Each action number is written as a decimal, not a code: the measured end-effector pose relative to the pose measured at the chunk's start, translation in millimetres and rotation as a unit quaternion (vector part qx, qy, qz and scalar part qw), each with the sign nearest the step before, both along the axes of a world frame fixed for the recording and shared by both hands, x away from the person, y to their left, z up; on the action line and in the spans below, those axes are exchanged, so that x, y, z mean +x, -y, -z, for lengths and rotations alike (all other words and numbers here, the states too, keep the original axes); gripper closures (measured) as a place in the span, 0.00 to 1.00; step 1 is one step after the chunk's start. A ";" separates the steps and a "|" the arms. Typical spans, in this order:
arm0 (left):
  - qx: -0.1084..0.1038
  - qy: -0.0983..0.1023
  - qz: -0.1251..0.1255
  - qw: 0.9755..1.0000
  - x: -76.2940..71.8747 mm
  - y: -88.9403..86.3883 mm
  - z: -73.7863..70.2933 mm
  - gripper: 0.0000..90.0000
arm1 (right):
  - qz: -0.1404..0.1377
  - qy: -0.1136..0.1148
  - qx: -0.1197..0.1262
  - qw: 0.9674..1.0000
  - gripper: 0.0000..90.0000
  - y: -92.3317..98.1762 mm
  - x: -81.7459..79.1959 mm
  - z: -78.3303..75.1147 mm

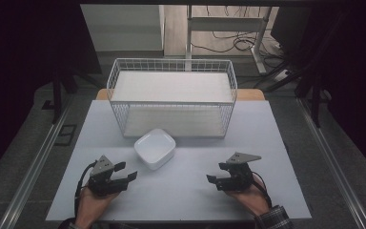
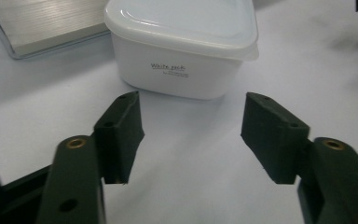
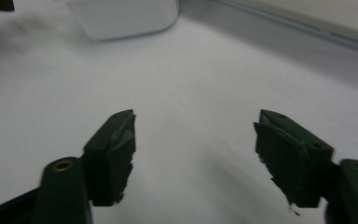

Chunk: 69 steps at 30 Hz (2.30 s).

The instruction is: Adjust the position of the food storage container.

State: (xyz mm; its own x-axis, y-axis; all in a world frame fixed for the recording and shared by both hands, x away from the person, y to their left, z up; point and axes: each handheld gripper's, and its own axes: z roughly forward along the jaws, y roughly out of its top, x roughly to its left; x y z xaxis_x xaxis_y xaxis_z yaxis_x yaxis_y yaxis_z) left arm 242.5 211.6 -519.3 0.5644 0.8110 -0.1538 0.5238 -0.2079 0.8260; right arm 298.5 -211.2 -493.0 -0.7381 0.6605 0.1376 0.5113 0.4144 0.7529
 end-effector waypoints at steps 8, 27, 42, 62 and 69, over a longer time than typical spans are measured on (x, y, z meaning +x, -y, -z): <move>-0.002 -0.003 -0.016 1.000 9.9 -2.9 0.0 0.61 | -0.020 -0.001 0.016 1.000 0.62 -15.9 27.4 -6.2; 0.011 -0.037 -0.046 0.998 50.1 -3.1 7.8 1.00 | -0.062 0.037 -0.025 0.997 0.99 -109.5 89.9 8.3; 0.023 -0.050 -0.031 0.998 69.5 14.7 13.0 1.00 | -0.071 0.029 -0.030 0.997 0.99 -127.7 105.5 16.3; 0.017 -0.053 0.032 0.998 69.9 53.8 11.2 1.00 | -0.037 -0.001 -0.017 0.999 0.99 -72.8 65.9 9.2; 0.025 -0.053 0.056 0.997 63.3 68.1 10.2 1.00 | -0.030 0.000 -0.004 1.000 0.99 -52.5 46.6 4.0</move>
State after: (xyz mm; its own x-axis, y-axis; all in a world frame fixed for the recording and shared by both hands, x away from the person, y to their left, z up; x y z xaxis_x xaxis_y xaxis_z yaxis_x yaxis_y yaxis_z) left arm 305.8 143.5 -529.5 0.6350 0.7518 -0.1776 0.5780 -0.3098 0.7549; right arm 345.1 -158.7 -497.1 -0.7770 0.6154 0.1330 0.4848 0.4501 0.7499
